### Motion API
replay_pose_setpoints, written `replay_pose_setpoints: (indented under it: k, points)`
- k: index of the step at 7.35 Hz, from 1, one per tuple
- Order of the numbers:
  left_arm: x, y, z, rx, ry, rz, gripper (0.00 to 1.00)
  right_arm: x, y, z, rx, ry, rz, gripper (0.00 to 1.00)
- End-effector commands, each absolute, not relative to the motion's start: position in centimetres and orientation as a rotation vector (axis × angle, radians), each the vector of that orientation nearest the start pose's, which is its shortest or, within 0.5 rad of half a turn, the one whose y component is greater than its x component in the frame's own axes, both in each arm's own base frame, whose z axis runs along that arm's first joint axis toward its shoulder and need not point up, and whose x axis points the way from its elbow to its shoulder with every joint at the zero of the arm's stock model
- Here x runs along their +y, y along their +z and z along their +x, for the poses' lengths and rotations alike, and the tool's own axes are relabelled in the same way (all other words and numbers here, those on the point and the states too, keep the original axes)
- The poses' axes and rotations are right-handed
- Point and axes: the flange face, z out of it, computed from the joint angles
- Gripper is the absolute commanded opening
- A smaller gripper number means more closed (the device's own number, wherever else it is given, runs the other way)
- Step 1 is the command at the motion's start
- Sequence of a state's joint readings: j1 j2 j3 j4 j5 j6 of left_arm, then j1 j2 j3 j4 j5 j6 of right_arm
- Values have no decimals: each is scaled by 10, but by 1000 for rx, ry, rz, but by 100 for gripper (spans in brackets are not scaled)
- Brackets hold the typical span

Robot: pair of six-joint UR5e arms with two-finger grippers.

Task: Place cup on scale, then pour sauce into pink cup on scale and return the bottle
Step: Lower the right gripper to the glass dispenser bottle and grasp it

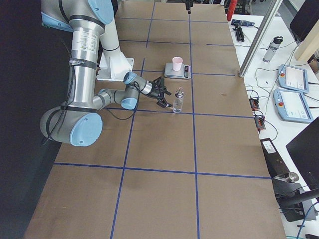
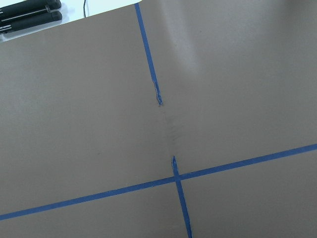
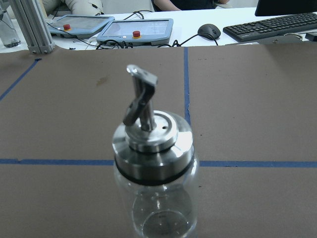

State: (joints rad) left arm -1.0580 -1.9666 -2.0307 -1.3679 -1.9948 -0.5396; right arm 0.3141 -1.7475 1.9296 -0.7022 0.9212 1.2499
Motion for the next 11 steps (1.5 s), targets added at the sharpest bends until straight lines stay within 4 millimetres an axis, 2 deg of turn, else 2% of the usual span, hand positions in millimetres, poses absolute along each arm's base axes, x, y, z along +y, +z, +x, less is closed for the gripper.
replay_pose_setpoints:
  k: [1, 4, 5, 7, 10, 11]
  points:
    - [-531, 272, 192, 672, 112, 348, 99, -320, 462, -359, -776, 333, 906, 100]
    - [-540, 287, 195, 651, 134, 330, 100, -330, 475, -376, -730, 334, 939, 100]
    - [-545, 302, 176, 626, 157, 336, 100, -330, 476, -376, -728, 332, 940, 100]
    - [-551, 319, 157, 600, 171, 335, 100, -330, 486, -379, -711, 324, 936, 100]
    - [-552, 322, 156, 598, 169, 332, 100, -339, 466, -396, -714, 295, 973, 100]
    - [-554, 324, 157, 596, 168, 327, 100, -343, 472, -395, -697, 297, 974, 100]
